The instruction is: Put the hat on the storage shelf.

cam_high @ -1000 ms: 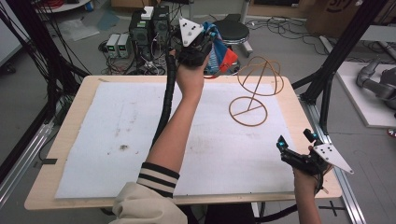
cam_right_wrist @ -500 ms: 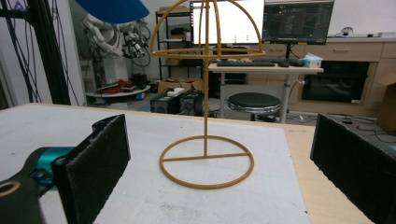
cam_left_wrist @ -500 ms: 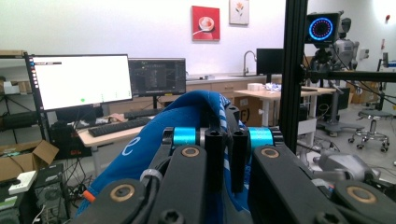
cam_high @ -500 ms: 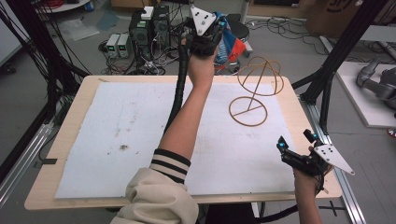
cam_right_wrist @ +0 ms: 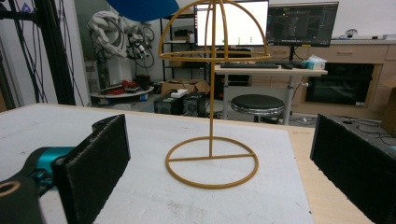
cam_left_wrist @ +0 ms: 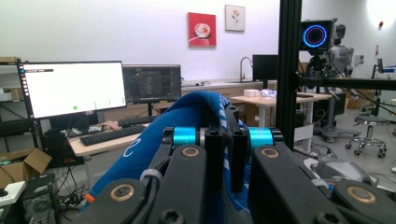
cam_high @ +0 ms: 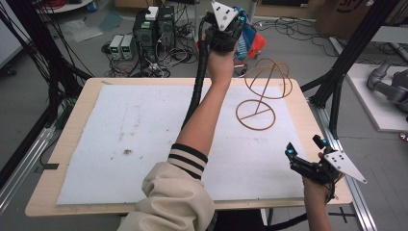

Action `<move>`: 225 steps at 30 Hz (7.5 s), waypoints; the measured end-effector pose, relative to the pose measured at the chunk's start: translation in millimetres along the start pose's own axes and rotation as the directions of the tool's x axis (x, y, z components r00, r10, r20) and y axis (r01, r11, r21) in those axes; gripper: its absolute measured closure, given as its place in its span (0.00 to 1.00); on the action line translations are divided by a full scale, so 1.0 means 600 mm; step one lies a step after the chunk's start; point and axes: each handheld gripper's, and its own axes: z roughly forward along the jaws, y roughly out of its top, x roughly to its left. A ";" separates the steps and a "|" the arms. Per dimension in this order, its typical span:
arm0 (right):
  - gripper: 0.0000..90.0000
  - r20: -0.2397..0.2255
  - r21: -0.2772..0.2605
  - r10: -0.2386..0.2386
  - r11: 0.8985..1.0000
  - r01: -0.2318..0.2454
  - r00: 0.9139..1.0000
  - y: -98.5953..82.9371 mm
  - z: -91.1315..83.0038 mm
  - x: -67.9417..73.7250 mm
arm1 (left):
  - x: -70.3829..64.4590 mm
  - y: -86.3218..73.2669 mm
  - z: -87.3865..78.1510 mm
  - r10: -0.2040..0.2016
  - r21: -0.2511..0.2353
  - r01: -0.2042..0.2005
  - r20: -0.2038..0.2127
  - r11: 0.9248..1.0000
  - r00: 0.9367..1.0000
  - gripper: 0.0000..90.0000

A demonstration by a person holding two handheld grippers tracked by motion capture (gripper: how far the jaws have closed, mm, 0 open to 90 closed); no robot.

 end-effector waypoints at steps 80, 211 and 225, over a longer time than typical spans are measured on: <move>0.05 0.027 0.006 -0.004 1.000 0.004 1.000 -0.004 -0.040 -0.017 | -0.131 -0.098 0.089 0.008 0.191 -0.038 0.154 0.981 0.988 0.92; 0.05 -0.065 0.033 -0.045 0.998 0.047 0.997 -0.011 0.021 0.030 | 0.204 -0.128 -0.364 -0.006 0.173 0.009 -0.017 0.985 1.000 0.18; 0.05 -0.060 0.034 -0.043 0.998 0.045 0.997 -0.012 0.027 0.030 | 0.224 -0.154 -0.435 0.013 0.166 -0.006 -0.039 0.986 0.999 0.18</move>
